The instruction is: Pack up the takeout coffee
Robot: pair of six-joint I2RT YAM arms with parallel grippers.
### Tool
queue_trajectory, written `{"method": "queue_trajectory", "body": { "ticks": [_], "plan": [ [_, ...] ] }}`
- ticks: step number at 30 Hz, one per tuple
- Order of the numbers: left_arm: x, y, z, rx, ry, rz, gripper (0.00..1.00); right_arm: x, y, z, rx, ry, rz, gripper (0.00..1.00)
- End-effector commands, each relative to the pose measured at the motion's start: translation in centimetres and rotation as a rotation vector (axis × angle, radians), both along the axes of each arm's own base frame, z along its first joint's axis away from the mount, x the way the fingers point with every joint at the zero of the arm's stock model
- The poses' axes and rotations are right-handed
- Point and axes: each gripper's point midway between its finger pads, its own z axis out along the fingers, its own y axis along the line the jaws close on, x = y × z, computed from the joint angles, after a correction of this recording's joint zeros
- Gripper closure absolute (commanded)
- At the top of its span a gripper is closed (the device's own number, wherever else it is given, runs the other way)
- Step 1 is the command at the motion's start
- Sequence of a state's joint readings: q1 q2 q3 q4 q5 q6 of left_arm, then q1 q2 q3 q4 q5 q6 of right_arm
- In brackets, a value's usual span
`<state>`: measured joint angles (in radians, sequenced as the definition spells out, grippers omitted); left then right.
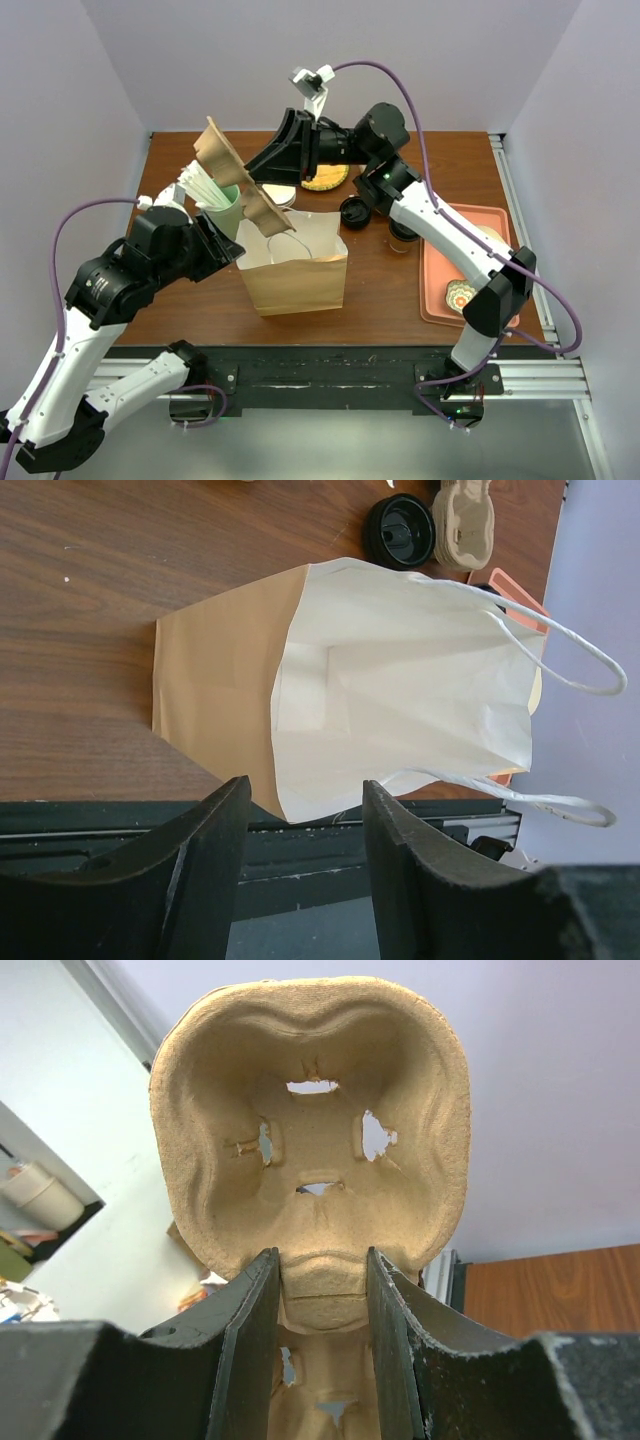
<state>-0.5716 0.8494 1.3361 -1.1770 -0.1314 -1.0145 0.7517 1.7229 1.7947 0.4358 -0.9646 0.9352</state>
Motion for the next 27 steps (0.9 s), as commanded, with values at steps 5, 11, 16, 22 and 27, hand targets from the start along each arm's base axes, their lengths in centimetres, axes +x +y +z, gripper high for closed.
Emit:
{"method": "queue_trajectory", "body": {
  "ticks": [5,11,16,22,27],
  "plan": [
    [0.8,-0.2,0.4,-0.028,-0.027,0.030,0.47,-0.6,0.2,-1.1,-0.016,-0.020,0.049,0.75],
    [0.9,-0.3,0.5,-0.033,-0.035,0.028,0.48,0.5,0.8,-2.7,-0.074,-0.030,0.013,0.76],
    [0.9,-0.3,0.3,-0.032,-0.035,0.029,0.49,1.9,1.0,-4.6,-0.140,-0.049,-0.037,0.77],
    [1.1,-0.2,-0.6,-0.008,-0.026,0.030,0.49,3.3,0.4,-5.6,-0.192,-0.081,-0.111,0.78],
    [1.5,-0.2,-0.8,0.016,-0.028,0.018,0.50,4.3,-0.1,-6.3,-0.231,-0.106,-0.168,0.77]
  ]
}}
